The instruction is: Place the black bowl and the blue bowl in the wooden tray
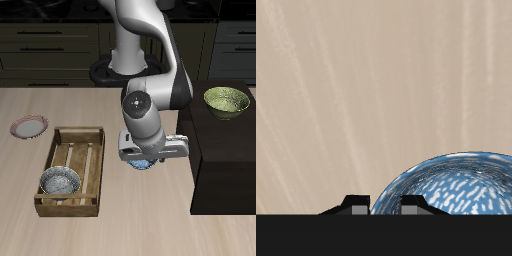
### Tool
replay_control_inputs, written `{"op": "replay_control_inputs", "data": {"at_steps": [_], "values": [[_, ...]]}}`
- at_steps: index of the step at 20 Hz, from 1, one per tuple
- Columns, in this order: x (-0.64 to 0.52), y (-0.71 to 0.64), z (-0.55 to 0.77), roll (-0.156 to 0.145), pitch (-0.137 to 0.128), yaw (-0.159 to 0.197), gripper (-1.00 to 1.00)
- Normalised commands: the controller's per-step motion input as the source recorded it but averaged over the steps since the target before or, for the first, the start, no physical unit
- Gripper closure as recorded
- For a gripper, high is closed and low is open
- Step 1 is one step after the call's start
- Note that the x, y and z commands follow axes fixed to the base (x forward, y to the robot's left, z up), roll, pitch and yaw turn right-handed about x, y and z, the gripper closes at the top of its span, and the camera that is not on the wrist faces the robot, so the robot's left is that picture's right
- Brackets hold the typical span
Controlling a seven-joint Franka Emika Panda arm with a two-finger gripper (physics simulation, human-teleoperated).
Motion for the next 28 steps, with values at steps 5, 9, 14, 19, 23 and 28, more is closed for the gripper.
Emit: {"op": "replay_control_inputs", "data": {"at_steps": [5,9,14,19,23,28], "values": [[-0.05,0.07,0.12,0.01,-0.025,0.012,1.0],[-0.09,-0.04,0.25,-0.009,-0.051,0.043,1.0],[-0.11,-0.03,0.16,-0.007,-0.044,0.048,1.0],[-0.2,-0.04,0.18,-0.006,-0.061,0.068,1.0],[-0.15,-0.14,0.19,-0.016,-0.038,0.031,1.0],[-0.19,-0.25,0.17,-0.017,-0.024,0.04,1.0]]}}
